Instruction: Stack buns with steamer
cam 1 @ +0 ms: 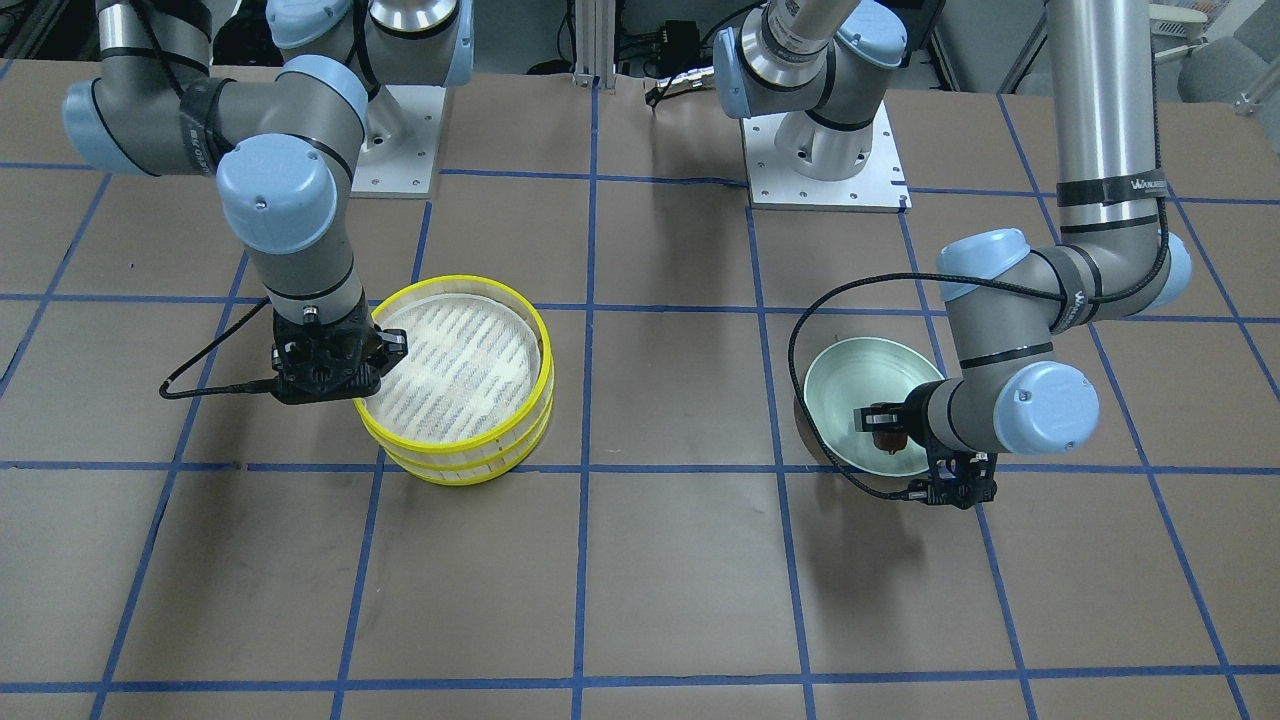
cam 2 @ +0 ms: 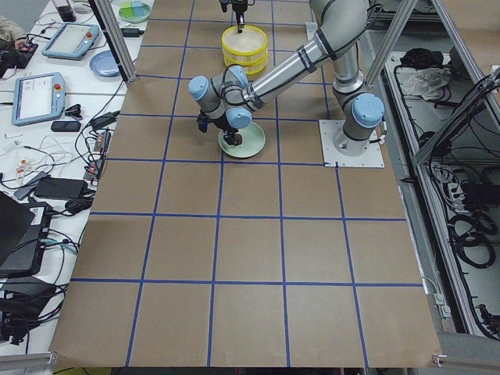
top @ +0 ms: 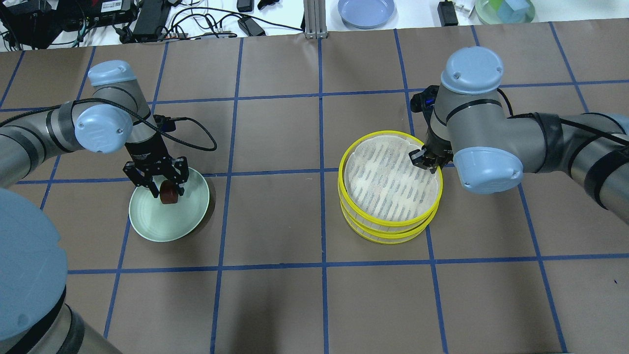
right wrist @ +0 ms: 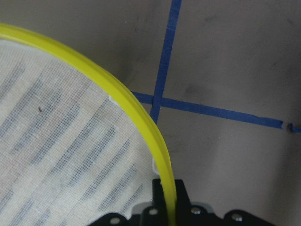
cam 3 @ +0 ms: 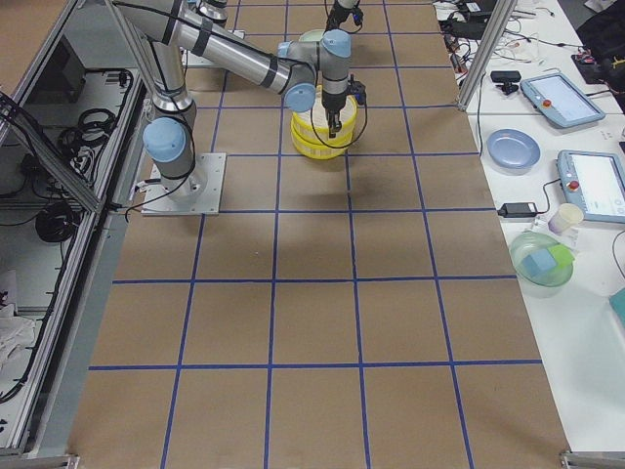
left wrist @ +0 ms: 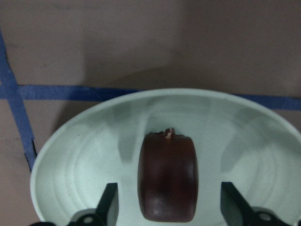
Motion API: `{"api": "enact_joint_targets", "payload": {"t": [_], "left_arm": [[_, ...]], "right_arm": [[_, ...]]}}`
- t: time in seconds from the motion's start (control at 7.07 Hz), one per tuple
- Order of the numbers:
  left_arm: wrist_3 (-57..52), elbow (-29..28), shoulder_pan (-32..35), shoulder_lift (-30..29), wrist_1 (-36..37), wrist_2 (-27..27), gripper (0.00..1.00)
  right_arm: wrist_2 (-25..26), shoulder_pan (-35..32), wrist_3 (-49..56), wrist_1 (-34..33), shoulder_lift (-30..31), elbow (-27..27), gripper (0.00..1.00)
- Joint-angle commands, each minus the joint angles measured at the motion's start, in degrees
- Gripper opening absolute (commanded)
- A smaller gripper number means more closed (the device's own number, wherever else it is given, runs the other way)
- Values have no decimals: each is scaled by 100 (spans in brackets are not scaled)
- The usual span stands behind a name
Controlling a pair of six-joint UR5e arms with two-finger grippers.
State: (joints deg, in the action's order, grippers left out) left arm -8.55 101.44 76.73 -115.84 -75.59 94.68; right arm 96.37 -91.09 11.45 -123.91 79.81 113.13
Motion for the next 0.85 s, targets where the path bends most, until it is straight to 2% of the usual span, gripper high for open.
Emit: {"api": "enact_joint_targets", "payload": {"t": [0.0, 0.42, 0.71], "left_arm": [[19, -98, 0, 87, 9, -11, 0], [246, -659, 131, 621, -517, -124, 0], [563, -950, 184, 1114, -1026, -756, 0]], "right_arm": [[128, 56, 322, -11, 0, -19, 0], [67, 74, 244, 7, -9, -19, 0], [23, -39, -158, 33, -44, -19, 0]]}}
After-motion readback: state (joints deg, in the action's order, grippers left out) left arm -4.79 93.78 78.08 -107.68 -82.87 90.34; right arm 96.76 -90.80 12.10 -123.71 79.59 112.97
